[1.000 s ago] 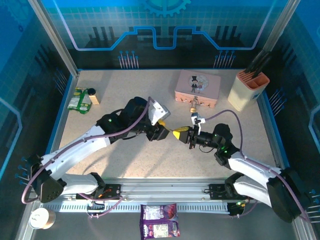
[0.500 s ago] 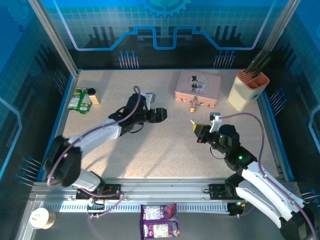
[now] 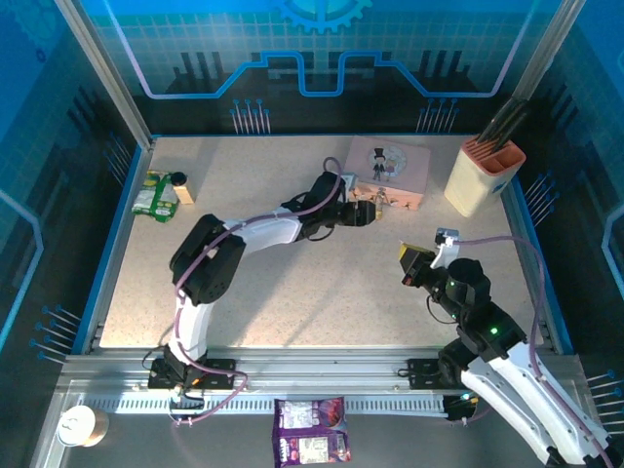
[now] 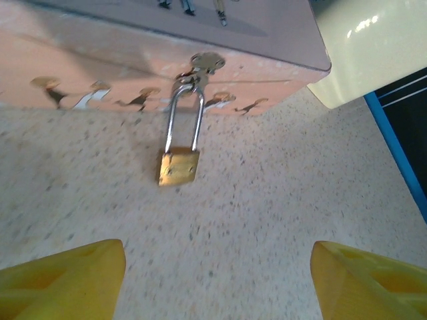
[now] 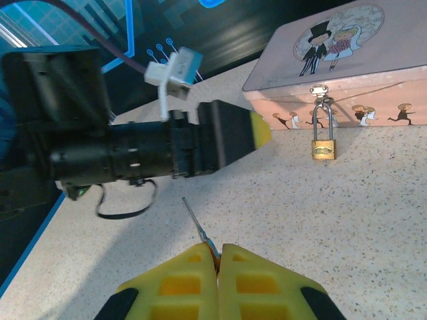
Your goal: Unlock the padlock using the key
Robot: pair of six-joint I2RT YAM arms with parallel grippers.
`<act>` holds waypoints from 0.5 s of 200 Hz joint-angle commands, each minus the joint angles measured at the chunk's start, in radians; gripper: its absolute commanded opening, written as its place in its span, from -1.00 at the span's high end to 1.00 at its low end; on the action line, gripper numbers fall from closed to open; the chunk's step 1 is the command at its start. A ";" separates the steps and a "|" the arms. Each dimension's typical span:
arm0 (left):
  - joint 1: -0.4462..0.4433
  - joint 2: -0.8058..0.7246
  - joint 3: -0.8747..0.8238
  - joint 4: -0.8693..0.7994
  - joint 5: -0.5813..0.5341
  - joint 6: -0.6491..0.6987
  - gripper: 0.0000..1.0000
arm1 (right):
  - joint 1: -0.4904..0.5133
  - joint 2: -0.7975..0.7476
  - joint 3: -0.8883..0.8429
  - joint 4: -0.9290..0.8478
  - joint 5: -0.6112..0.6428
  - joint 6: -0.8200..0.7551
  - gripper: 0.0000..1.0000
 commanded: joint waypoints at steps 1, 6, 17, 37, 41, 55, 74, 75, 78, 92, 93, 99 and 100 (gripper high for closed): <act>-0.016 0.084 0.096 0.002 -0.057 0.052 -0.47 | -0.005 -0.036 0.001 -0.057 0.030 0.013 1.00; -0.020 0.101 0.116 -0.006 -0.067 0.058 -0.47 | -0.005 -0.041 0.001 -0.061 0.029 0.013 1.00; -0.027 0.137 0.160 -0.022 -0.090 0.068 -0.47 | -0.006 -0.050 -0.003 -0.067 0.027 0.015 1.00; -0.037 0.202 0.245 -0.074 -0.123 0.080 -0.46 | -0.007 -0.066 -0.016 -0.069 0.026 0.023 1.00; -0.039 0.213 0.264 -0.086 -0.129 0.082 -0.45 | -0.008 -0.068 -0.019 -0.068 0.026 0.025 1.00; -0.047 0.257 0.325 -0.131 -0.155 0.089 -0.41 | -0.007 -0.073 -0.026 -0.066 0.024 0.027 1.00; -0.058 0.304 0.393 -0.192 -0.203 0.095 -0.37 | -0.009 -0.076 -0.029 -0.064 0.020 0.027 1.00; -0.058 0.306 0.395 -0.195 -0.204 0.095 -0.37 | -0.009 -0.076 -0.029 -0.064 0.020 0.027 1.00; -0.060 0.312 0.405 -0.201 -0.208 0.095 -0.36 | -0.009 -0.077 -0.029 -0.064 0.020 0.026 1.00; -0.062 0.344 0.450 -0.238 -0.227 0.090 -0.36 | -0.011 -0.077 -0.029 -0.066 0.019 0.022 1.00; -0.062 0.346 0.452 -0.241 -0.227 0.090 -0.36 | -0.011 -0.078 -0.029 -0.066 0.019 0.020 1.00; -0.064 0.357 0.466 -0.248 -0.229 0.091 -0.36 | -0.013 -0.078 -0.029 -0.066 0.019 0.020 1.00; -0.064 0.358 0.469 -0.250 -0.231 0.091 -0.36 | -0.013 -0.078 -0.029 -0.066 0.019 0.019 1.00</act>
